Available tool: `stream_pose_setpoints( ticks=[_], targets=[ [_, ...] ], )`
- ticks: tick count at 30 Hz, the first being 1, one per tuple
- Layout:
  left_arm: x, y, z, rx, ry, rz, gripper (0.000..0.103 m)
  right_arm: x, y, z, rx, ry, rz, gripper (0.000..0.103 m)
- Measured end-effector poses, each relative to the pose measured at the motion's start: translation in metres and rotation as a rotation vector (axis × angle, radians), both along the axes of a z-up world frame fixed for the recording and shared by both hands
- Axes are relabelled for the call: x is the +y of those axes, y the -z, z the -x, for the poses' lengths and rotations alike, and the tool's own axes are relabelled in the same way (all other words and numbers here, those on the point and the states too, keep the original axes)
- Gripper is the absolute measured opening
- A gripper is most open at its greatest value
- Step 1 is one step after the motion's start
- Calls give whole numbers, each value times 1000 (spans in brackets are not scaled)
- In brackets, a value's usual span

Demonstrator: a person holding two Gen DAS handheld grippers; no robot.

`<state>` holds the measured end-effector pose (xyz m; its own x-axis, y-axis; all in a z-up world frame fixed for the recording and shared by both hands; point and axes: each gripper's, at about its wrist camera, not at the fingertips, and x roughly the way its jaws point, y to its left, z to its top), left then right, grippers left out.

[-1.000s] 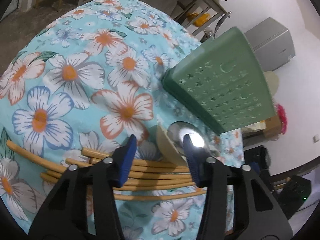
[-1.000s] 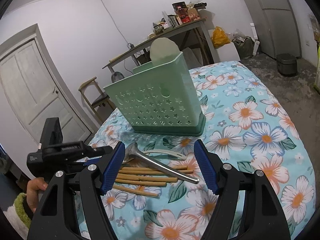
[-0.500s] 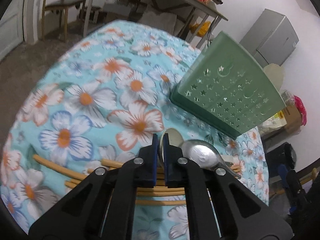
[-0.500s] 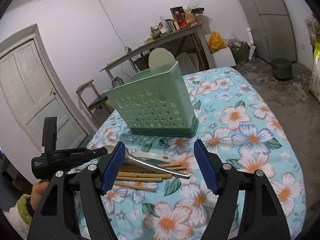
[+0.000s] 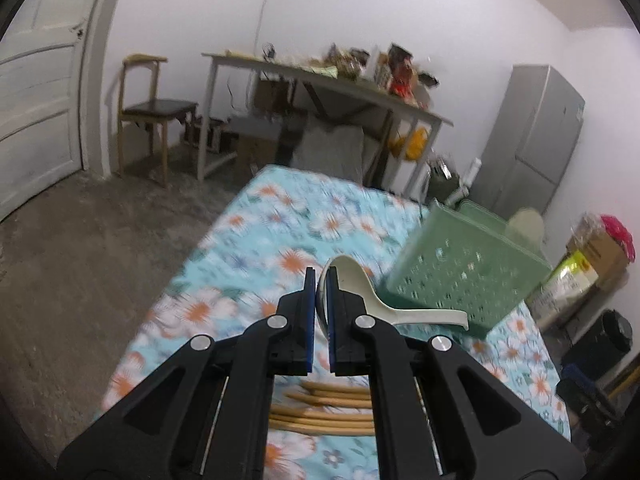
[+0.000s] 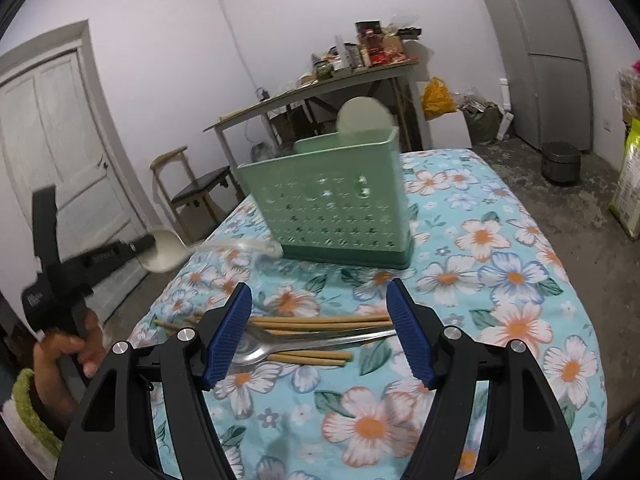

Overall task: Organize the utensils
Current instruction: 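Grasp a metal spoon with the right tool and lift it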

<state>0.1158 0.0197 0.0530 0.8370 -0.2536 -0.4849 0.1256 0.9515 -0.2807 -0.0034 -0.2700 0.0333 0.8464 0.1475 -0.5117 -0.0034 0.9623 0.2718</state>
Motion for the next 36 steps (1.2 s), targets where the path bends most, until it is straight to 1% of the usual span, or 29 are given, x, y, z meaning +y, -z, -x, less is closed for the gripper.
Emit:
stream_pose_setpoints(
  ticks=[2, 5, 8, 10, 14, 16, 21, 25, 26, 29, 33, 36],
  targets=[
    [10, -5, 5, -15, -17, 8, 4, 8, 0, -2, 6, -35, 21, 61],
    [24, -6, 7, -16, -32, 28, 4, 23, 3, -6, 21, -118, 52, 57],
    [33, -4, 7, -10, -36, 44, 4, 46, 13, -10, 49, -183, 142, 56],
    [36, -2, 7, -8, -38, 56, 4, 60, 19, -13, 66, -212, 177, 55],
    [45, 1, 6, -2, -43, 72, 4, 83, 27, -23, 87, -241, 222, 48],
    [48, 2, 5, -2, -49, 74, 4, 94, 30, -30, 96, -251, 248, 46],
    [59, 4, 5, -3, -62, 92, 4, 120, 43, -48, 126, -262, 348, 38],
    [67, 4, 3, -3, -63, 109, 4, 135, 55, -59, 156, -238, 469, 23],
    [69, 4, 3, -4, -63, 113, 4, 136, 59, -62, 173, -237, 478, 17],
    [72, 1, 3, -15, -56, 126, 4, 138, 60, -62, 166, -217, 513, 11],
    [73, -6, 5, -35, -43, 142, 4, 134, 50, -54, 125, -184, 517, 8],
    [71, -17, 10, -72, -31, 149, 4, 122, 33, -45, 75, -140, 495, 6]
  ],
)
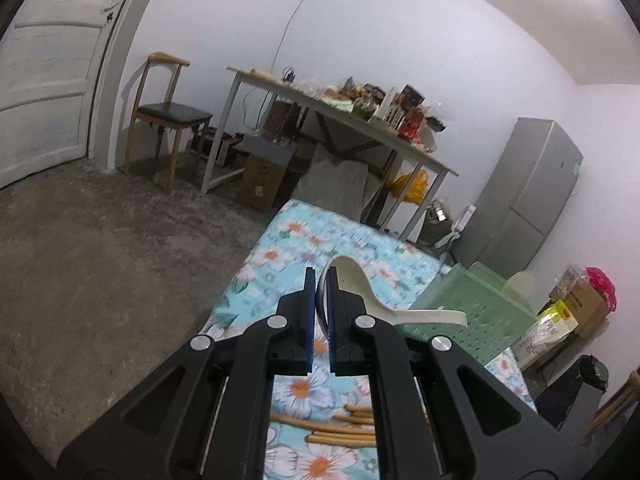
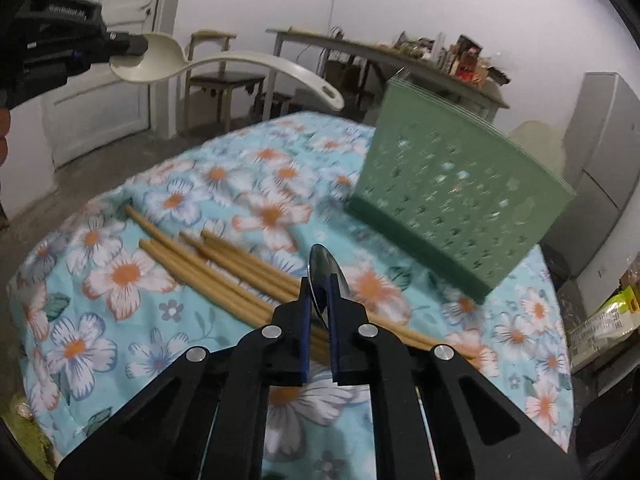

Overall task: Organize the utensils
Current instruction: 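Grasp a metal spoon with the right tool and lift it, then lower the white ladle into the green holder and open the left tool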

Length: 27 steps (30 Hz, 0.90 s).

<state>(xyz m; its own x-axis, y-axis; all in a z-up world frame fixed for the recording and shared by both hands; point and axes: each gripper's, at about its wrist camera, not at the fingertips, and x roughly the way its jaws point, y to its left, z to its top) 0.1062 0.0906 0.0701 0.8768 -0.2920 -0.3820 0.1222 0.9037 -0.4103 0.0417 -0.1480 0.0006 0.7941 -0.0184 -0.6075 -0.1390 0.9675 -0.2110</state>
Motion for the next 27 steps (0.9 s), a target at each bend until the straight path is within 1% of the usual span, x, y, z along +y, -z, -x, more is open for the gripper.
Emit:
stream_pose_setpoints(
  ticks=[5, 8, 9, 11, 12, 14, 16, 20, 25, 27],
  targets=[
    [-10, -33, 8, -103, 13, -11, 4, -29, -31, 11, -87, 66, -60, 4],
    [-24, -58, 10, -176, 26, -38, 4, -48, -47, 16, -120, 102, -115, 3],
    [-31, -67, 10, -200, 30, -59, 4, -55, -51, 18, -129, 113, -134, 3],
    [-46, -80, 10, -236, 37, -111, 4, -70, -57, 22, -146, 137, -167, 3],
    [-58, -87, 8, -257, 38, -161, 4, -76, -60, 24, -153, 148, -178, 3],
    [-79, -94, 3, -270, 49, -243, 4, -88, -64, 26, -168, 169, -209, 3],
    [-95, -98, -3, -271, 64, -307, 4, -101, -69, 31, -189, 186, -241, 3],
    [-132, -102, -18, -268, 84, -453, 4, -121, -79, 40, -233, 206, -290, 3],
    [-166, -104, -31, -275, 80, -602, 4, -141, -87, 51, -283, 219, -337, 3],
    [-181, -102, -33, -279, 81, -674, 4, -149, -89, 53, -292, 217, -369, 3]
  ],
)
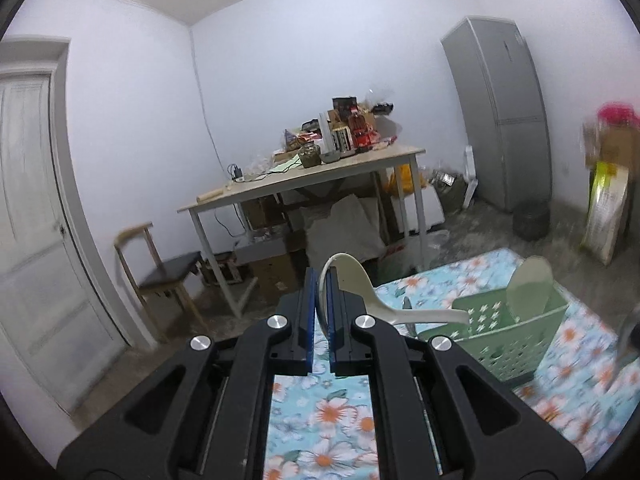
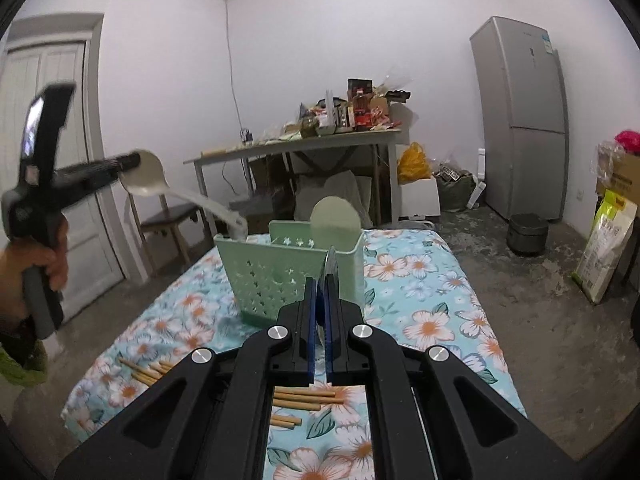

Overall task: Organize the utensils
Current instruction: 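Lower the white ladle into the green holder and open the left tool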

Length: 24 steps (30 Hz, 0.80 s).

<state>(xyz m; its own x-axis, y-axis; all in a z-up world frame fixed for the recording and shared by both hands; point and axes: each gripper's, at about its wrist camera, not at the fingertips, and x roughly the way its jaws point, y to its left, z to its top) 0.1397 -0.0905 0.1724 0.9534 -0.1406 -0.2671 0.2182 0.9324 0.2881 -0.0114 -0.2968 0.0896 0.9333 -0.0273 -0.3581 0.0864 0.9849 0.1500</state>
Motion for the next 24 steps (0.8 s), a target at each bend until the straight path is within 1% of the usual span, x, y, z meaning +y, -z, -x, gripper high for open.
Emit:
stream_pose_setpoints(
  ticks=[2, 4, 6, 8, 10, 12, 13, 15, 17, 21, 24],
  targets=[
    [-12, 3, -6, 2, -2, -61, 4, -7, -1, 3, -14, -1, -23, 3],
    [-22, 5, -11, 12, -4, -97, 4, -13, -3, 5, -29, 0, -39, 3],
    [-29, 6, -16, 28, 4, -116, 4, -17, -3, 7, -39, -1, -56, 3],
    [-33, 7, -25, 54, 13, -115, 4, -22, -2, 7, -44, -4, -76, 3],
    [-38, 6, -31, 93, 34, -88, 5, -27, -1, 6, -45, -5, -95, 3],
    [-39, 3, -40, 134, 85, -23, 8, -29, 0, 7, -46, -3, -106, 3],
    [-40, 1, -43, 142, 108, 7, 9, -30, 0, 7, -46, -1, -110, 3],
    [-43, 0, -48, 143, 119, 34, 10, -32, -1, 6, -48, 1, -115, 3],
    [-44, -1, -51, 151, 143, 70, 12, -34, -2, 5, -50, 3, -117, 3],
    [-41, 1, -58, 190, 180, 157, 15, -36, -5, 3, -55, 9, -122, 3],
    [-34, 5, -62, 211, 197, 192, 16, -38, -7, 2, -57, 8, -131, 3]
  ],
)
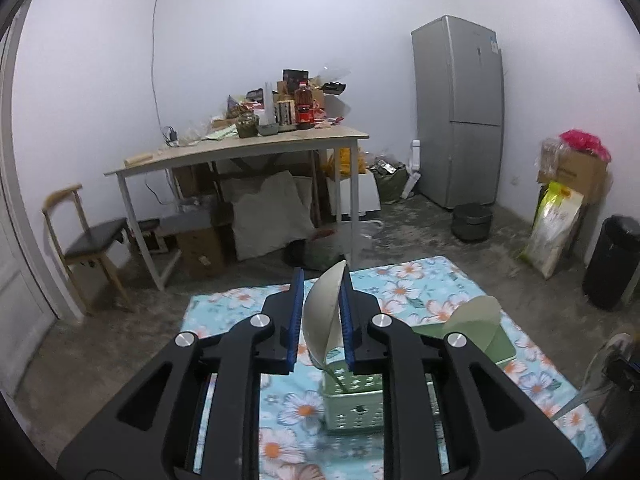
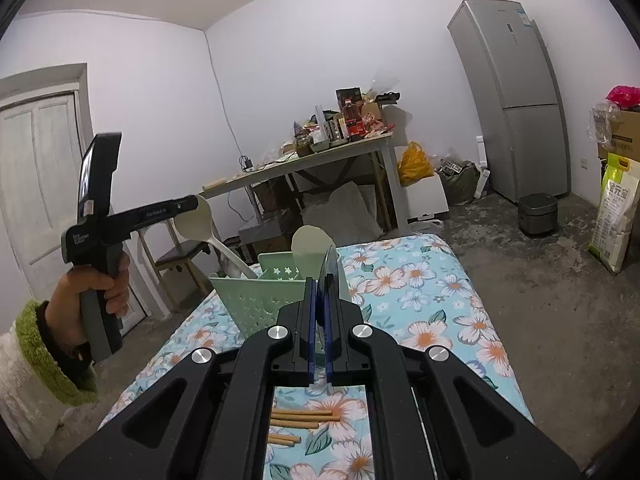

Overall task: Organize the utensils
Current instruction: 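Lower the white ladle into the green holder and open the left tool, then lower the metal spoon into the green holder and open the right tool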

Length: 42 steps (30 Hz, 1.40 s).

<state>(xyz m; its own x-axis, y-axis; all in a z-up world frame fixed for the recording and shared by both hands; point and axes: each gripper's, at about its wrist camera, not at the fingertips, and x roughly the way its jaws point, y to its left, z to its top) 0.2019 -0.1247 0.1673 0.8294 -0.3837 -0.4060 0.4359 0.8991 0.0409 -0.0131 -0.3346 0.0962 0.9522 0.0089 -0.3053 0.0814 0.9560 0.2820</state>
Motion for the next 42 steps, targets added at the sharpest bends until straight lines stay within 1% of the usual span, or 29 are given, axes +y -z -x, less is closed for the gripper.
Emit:
stream_pose_setpoints(
  ticks=[5, 7, 9, 10, 12, 17, 21, 23, 26, 28, 31, 34, 37, 39, 42],
  targets=[
    [5, 12, -9, 46, 13, 20, 17, -4, -6, -4, 1, -3, -12, 3],
    [8, 16, -13, 66, 26, 32, 23, -4, -9, -5, 0, -6, -21, 3],
    [10, 19, -15, 76, 34, 48, 39, -5, -12, -6, -3, -8, -25, 3],
    [11, 18, -15, 69, 38, 56, 42, -5, -14, -6, -7, -9, -24, 3],
    [14, 18, -14, 58, 47, 66, 52, -6, -17, -7, -13, -12, -24, 3],
    [21, 16, -9, 41, 42, 101, 59, -12, -32, -12, -54, -53, -62, 3],
    [42, 12, 4, 25, 22, 152, 67, -19, -52, -20, -113, -110, -121, 3],
    [54, 12, 10, 33, 13, 176, 69, -21, -66, -27, -155, -147, -150, 3],
    [74, 21, 22, 53, -1, 212, 71, -24, -84, -36, -207, -193, -173, 3],
    [87, 34, 31, 68, -20, 223, 72, -24, -93, -46, -221, -222, -186, 3],
    [99, 56, 42, 102, -42, 217, 72, -24, -101, -65, -227, -264, -210, 3],
    [108, 82, 54, 161, -48, 224, 72, -23, -99, -86, -218, -292, -232, 4],
    [112, 105, 67, 227, -41, 233, 72, -20, -91, -107, -196, -296, -235, 3],
    [110, 118, 75, 264, -28, 215, 72, -18, -83, -120, -172, -294, -236, 4],
    [108, 132, 86, 290, -4, 195, 72, -17, -66, -138, -127, -288, -231, 4]
  ],
)
